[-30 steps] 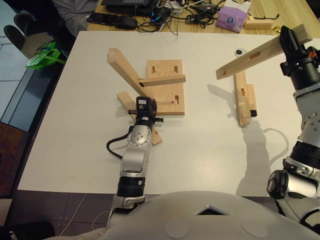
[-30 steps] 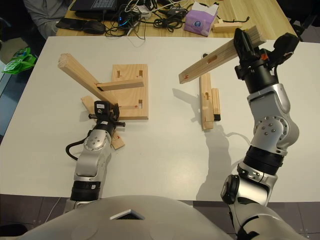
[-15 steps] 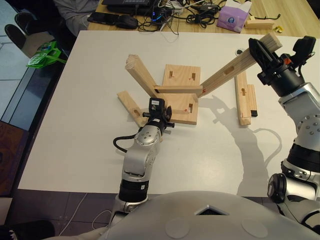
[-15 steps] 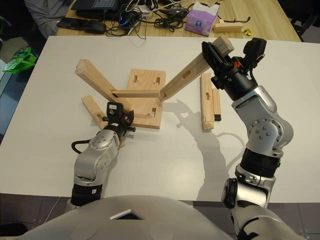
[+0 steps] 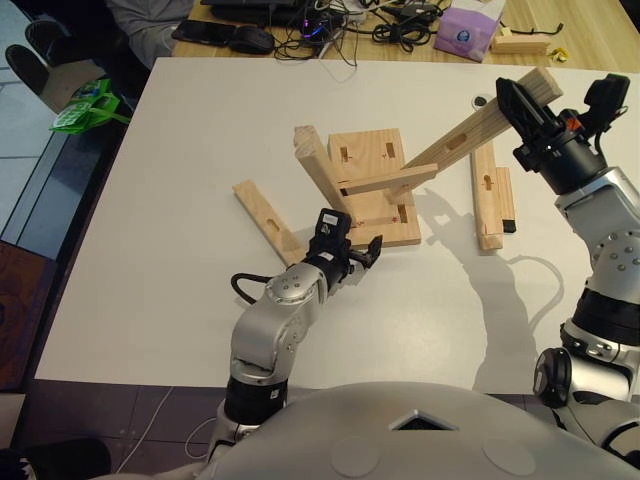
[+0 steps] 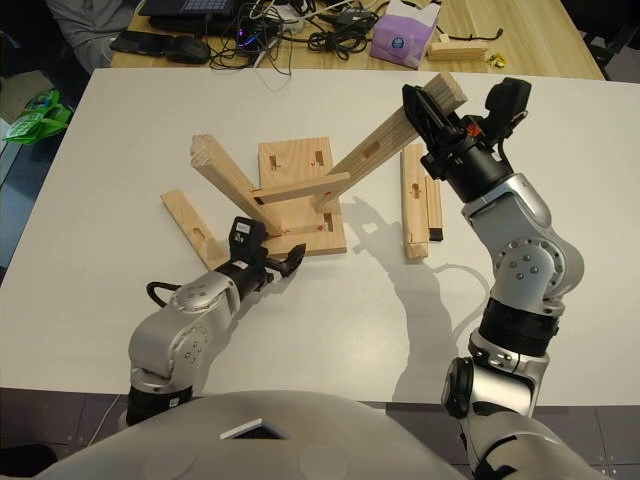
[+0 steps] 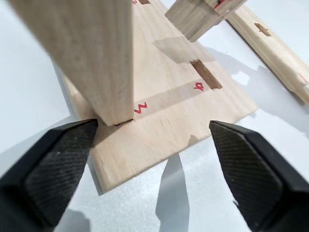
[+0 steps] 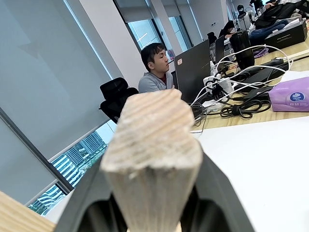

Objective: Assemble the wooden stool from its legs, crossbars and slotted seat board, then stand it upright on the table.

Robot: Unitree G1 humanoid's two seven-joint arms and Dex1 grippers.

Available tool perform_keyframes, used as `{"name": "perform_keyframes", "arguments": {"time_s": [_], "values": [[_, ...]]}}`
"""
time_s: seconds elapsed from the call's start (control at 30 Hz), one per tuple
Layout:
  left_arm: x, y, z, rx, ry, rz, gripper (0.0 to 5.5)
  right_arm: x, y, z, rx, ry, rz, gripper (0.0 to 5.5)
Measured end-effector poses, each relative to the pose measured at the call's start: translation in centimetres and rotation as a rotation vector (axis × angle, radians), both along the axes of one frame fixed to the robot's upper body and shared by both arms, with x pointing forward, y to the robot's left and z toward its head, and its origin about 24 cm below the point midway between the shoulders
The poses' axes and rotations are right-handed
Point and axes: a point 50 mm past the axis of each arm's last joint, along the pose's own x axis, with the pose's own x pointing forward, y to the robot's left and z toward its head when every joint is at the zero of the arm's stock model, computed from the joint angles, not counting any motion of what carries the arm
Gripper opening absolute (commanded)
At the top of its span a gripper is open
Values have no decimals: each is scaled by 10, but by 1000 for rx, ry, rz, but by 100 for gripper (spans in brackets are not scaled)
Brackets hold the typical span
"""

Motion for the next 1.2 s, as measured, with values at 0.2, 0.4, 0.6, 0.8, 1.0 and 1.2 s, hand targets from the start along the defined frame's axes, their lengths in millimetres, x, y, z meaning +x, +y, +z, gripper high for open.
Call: {"name": "perform_keyframes", "arguments": {"time_s": [0.2, 0.4, 0.6, 0.8, 1.0, 1.2], "values": [[-2, -7, 2, -67, 17, -50, 495, -1, -6, -2, -13, 4, -6, 100], [-7, 16, -9, 11, 28, -29, 495, -16, -14, -10, -42, 52, -6, 100], [-8, 3, -9, -37, 38, -34, 495, -22, -15, -9, -60, 48, 2, 100], [-9, 3, -13, -35, 50, -35, 495, -22, -15, -7, -132, 12, -1, 100], [-12, -12, -7, -161, 61, -82, 495, -19, -11, -1, -221, -26, -7, 100], [-6, -18, -2, -198, 42, -76, 495, -15, -5, -3, -267, 13, -25, 100]]}}
